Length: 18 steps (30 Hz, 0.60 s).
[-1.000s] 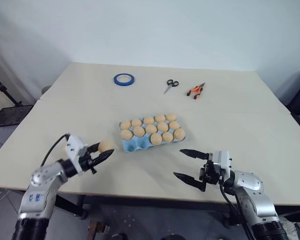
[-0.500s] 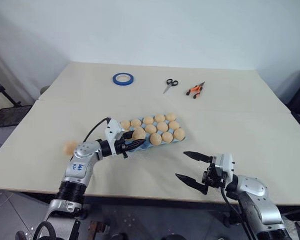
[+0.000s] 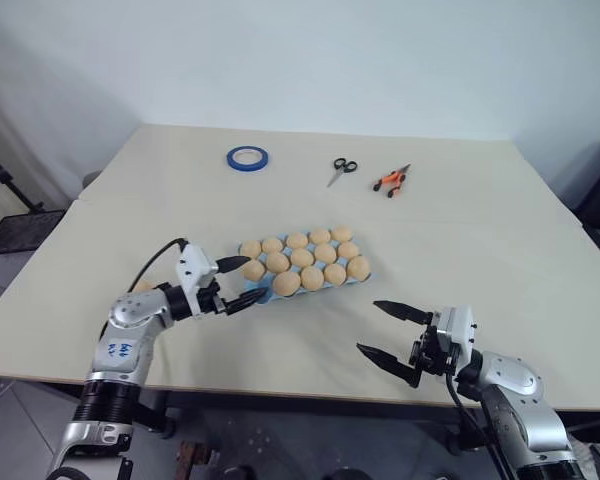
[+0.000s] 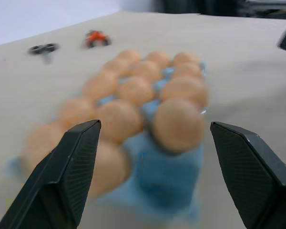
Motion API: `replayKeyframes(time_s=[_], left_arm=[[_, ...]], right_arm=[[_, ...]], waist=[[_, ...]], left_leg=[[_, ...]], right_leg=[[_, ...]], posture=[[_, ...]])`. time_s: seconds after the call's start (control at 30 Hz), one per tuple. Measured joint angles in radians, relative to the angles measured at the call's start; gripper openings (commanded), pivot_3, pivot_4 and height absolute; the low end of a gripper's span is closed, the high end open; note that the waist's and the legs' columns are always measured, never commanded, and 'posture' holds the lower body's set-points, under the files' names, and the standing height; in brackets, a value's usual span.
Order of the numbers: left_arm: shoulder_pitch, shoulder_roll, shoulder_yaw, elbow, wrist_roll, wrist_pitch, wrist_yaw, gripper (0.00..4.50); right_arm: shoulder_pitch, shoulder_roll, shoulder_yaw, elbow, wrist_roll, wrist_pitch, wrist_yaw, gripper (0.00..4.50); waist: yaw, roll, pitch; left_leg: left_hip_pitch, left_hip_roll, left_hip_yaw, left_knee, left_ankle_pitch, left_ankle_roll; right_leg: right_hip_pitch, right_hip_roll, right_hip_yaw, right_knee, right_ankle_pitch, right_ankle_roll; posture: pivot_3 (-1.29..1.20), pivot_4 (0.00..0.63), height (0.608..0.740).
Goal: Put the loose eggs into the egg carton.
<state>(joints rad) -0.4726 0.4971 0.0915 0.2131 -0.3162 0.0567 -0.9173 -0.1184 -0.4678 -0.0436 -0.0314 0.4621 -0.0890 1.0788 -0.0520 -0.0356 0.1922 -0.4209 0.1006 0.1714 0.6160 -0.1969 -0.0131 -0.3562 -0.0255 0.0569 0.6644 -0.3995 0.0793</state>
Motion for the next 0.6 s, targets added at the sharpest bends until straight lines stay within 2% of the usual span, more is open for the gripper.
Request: replayKeyframes(time_s=[0.03, 0.07, 0.2, 0.33, 0.6], left_arm=[[0.123, 0.057, 0.075, -0.095, -0.031, 0.025, 0.019, 4.25], [0.158, 0.073, 0.101, -0.110, -0.033, 0.035, 0.029, 4.46], [0.340, 0.093, 0.256, -0.211, -0.050, 0.070, 0.134, 4.49], [0.467, 0.033, 0.376, -0.328, -0.070, 0.069, 0.264, 4.49], [0.694, -0.142, 0.473, -0.428, -0.094, 0.074, 0.440, 4.49]], right_arm=[[-0.045, 0.000, 0.007, 0.031, 0.001, -0.005, 0.034, 4.50], [-0.052, -0.001, 0.005, 0.045, 0.000, -0.009, 0.043, 4.50], [-0.098, 0.013, 0.024, 0.108, -0.001, -0.021, 0.082, 4.50], [-0.147, 0.048, 0.067, 0.121, 0.000, -0.034, 0.132, 4.50], [-0.222, 0.066, 0.087, 0.197, -0.001, -0.083, 0.215, 4.50]], waist=[[-0.010, 0.000, 0.000], [-0.014, 0.000, 0.000], [-0.022, 0.000, 0.000], [-0.017, 0.000, 0.000], [-0.015, -0.001, 0.000]], left_leg=[[0.001, -0.001, 0.002, 0.000, -0.001, 0.002], [0.002, 0.000, 0.003, 0.000, -0.002, 0.002], [0.001, 0.000, -0.001, 0.000, -0.002, 0.001], [0.001, -0.001, -0.003, -0.001, -0.002, 0.002], [0.002, -0.001, -0.003, -0.001, -0.005, 0.003]], right_leg=[[0.000, -0.001, 0.000, 0.000, 0.000, 0.001], [0.001, -0.001, 0.000, -0.001, 0.000, 0.001], [0.001, -0.001, 0.002, -0.001, 0.000, 0.000], [0.003, -0.003, 0.001, -0.001, 0.000, 0.000], [0.005, -0.003, 0.001, -0.004, 0.000, 0.000]], posture=[[0.00, 0.150, 0.740], [0.00, 0.150, 0.740], [0.00, 0.150, 0.740], [0.00, 0.150, 0.740], [0.00, 0.150, 0.740]])
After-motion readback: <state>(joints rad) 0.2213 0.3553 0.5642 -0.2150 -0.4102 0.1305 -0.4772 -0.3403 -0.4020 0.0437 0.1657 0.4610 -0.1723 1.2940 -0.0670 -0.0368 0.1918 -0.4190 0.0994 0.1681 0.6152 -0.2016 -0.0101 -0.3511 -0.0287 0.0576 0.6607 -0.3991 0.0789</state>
